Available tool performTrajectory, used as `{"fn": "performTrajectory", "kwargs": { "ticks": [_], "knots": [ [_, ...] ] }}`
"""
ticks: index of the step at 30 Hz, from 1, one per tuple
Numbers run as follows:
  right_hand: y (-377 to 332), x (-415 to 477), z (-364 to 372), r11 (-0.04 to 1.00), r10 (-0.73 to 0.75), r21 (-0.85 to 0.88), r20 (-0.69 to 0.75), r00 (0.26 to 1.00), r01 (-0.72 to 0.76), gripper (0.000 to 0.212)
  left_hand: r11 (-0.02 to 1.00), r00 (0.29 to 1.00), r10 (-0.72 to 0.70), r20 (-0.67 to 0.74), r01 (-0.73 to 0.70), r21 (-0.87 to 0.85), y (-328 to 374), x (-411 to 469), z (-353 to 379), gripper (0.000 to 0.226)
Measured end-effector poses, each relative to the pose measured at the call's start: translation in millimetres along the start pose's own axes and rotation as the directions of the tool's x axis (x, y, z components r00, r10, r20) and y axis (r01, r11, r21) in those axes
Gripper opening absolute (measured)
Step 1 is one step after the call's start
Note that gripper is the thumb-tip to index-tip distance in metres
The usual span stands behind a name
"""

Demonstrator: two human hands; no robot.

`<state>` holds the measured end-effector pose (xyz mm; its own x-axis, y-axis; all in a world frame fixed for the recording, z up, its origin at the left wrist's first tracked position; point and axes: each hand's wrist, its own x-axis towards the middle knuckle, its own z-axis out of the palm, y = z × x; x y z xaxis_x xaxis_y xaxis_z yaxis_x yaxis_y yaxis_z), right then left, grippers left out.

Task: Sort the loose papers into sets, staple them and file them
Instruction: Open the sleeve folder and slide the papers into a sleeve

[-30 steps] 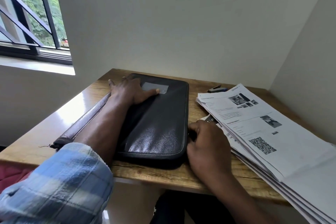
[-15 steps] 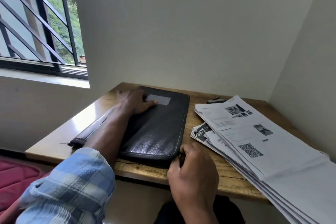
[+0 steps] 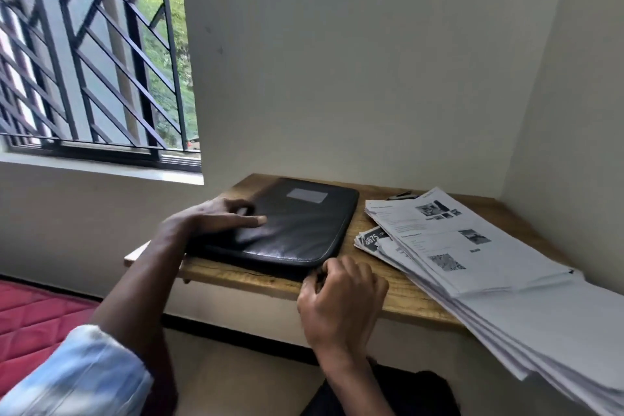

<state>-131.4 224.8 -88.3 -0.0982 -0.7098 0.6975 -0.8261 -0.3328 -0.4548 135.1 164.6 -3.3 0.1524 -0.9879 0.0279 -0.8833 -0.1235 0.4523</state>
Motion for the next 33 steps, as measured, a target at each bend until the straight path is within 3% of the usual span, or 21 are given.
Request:
{"fn": "performTrajectory", "kwargs": {
  "ticks": [4, 8, 13, 17, 20, 23, 25, 27, 30, 31, 33],
  "knots": [
    [-18, -15, 3, 0.997, 0.025, 0.072, -0.026, 0.999, -0.023, 0.008, 0.996, 0.999, -0.015, -0.038, 0.011, -0.088, -19, -42, 11, 0.099],
    [-52, -23, 14, 0.993, 0.080, 0.091, -0.041, 0.996, -0.076, 0.008, 0.999, 0.992, -0.022, -0.123, 0.017, -0.043, -4, -44, 26, 0.111],
    [-66, -17, 28, 0.995, 0.101, 0.025, -0.065, 0.993, -0.100, 0.011, 0.992, 0.980, -0.092, -0.176, 0.105, 0.065, 14, -44, 40, 0.100],
    [-77, -16, 34, 0.998, 0.064, 0.016, -0.048, 0.997, -0.064, 0.010, 0.995, 0.979, -0.094, -0.180, 0.101, 0.027, 21, -41, 46, 0.080],
    [-101, -23, 39, 0.995, 0.046, 0.088, -0.007, 0.999, -0.045, 0.018, 0.990, 0.989, -0.067, -0.133, 0.049, -0.135, 20, -40, 48, 0.065],
    [-127, -34, 45, 0.986, 0.030, 0.162, 0.034, 0.999, -0.035, 0.017, 0.916, 0.994, -0.049, -0.094, 0.007, -0.401, 20, -46, 41, 0.081],
    [-136, -39, 51, 0.982, 0.019, 0.188, 0.045, 0.999, -0.027, 0.017, 0.834, 0.996, -0.068, -0.059, 0.024, -0.552, 25, -52, 37, 0.079],
    [-138, -43, 55, 0.980, -0.017, 0.201, 0.039, 0.999, 0.009, 0.015, 0.798, 0.997, -0.078, 0.009, 0.067, -0.599, 27, -55, 33, 0.078],
    [-127, -43, 54, 0.973, -0.131, 0.200, 0.054, 0.990, 0.118, 0.012, 0.774, 0.993, -0.082, 0.088, 0.119, -0.622, 18, -55, 34, 0.115],
    [-121, -42, 52, 0.964, -0.197, 0.193, 0.062, 0.978, 0.182, 0.012, 0.792, 0.994, -0.083, 0.069, 0.108, -0.601, 17, -53, 35, 0.117],
    [-103, -39, 46, 0.933, -0.326, 0.185, 0.067, 0.943, 0.310, 0.013, 0.884, 0.999, -0.020, -0.031, 0.003, -0.468, 15, -50, 39, 0.096]
  ]
}}
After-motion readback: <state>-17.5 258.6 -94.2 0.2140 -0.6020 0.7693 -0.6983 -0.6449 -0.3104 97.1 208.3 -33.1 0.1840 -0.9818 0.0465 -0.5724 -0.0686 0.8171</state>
